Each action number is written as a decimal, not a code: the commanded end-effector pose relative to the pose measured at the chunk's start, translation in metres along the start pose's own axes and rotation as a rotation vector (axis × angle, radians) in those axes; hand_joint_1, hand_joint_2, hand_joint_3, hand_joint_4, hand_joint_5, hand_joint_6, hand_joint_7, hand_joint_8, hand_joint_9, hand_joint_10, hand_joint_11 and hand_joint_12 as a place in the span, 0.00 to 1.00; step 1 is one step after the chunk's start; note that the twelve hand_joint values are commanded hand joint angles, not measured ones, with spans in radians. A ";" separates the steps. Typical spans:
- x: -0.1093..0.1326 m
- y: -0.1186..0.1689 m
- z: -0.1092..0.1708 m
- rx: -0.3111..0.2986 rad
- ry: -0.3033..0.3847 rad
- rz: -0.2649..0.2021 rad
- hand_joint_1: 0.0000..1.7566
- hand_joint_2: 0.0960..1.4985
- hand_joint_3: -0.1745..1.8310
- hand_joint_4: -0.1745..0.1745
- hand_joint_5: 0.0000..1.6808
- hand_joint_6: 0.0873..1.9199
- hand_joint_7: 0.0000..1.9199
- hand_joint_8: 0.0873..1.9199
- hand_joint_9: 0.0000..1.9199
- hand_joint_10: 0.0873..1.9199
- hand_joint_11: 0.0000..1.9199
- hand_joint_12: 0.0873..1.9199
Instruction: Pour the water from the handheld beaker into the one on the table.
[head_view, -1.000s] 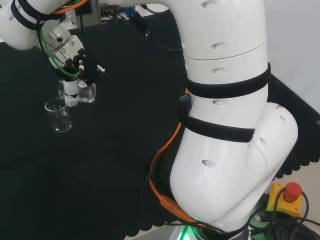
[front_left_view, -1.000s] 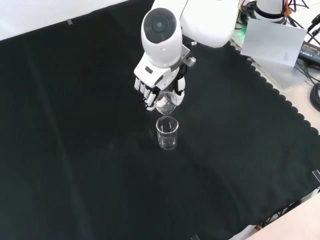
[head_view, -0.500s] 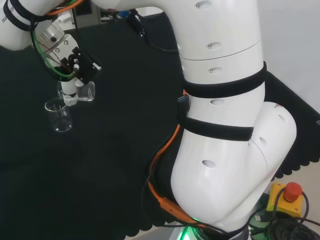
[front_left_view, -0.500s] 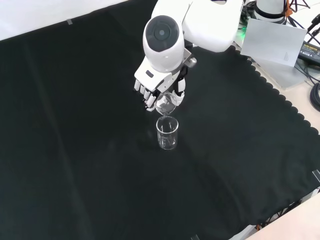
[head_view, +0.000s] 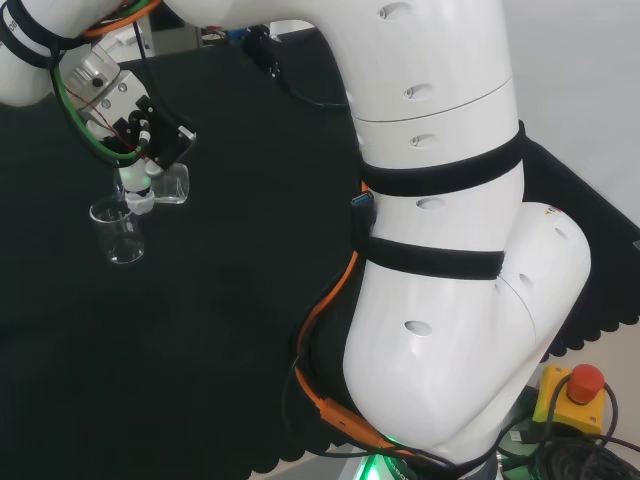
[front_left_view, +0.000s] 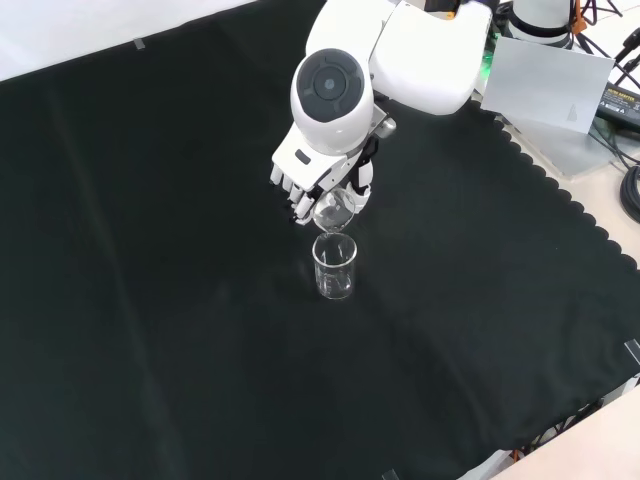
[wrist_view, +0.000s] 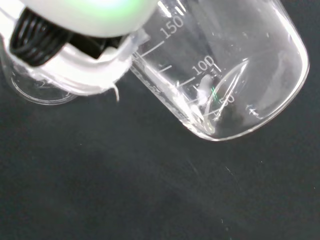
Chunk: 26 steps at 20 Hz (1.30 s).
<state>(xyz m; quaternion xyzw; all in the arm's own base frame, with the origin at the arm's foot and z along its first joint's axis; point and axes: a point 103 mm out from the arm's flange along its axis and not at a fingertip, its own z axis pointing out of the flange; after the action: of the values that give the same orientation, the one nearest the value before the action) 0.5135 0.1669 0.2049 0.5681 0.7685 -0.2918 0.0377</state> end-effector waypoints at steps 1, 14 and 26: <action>0.004 0.001 -0.001 0.018 -0.022 0.004 0.64 0.36 0.58 0.51 0.64 0.60 0.73 0.52 0.63 0.56 0.57 0.46; 0.011 0.003 -0.009 0.077 -0.104 0.008 0.64 0.36 0.58 0.51 0.64 0.61 0.73 0.52 0.64 0.56 0.57 0.46; 0.016 0.000 -0.015 0.099 -0.154 0.011 0.64 0.36 0.58 0.51 0.63 0.61 0.73 0.52 0.64 0.56 0.57 0.46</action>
<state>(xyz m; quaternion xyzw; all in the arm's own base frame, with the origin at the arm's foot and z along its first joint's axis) 0.5134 0.1862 0.2106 0.5508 0.7467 -0.3668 0.0681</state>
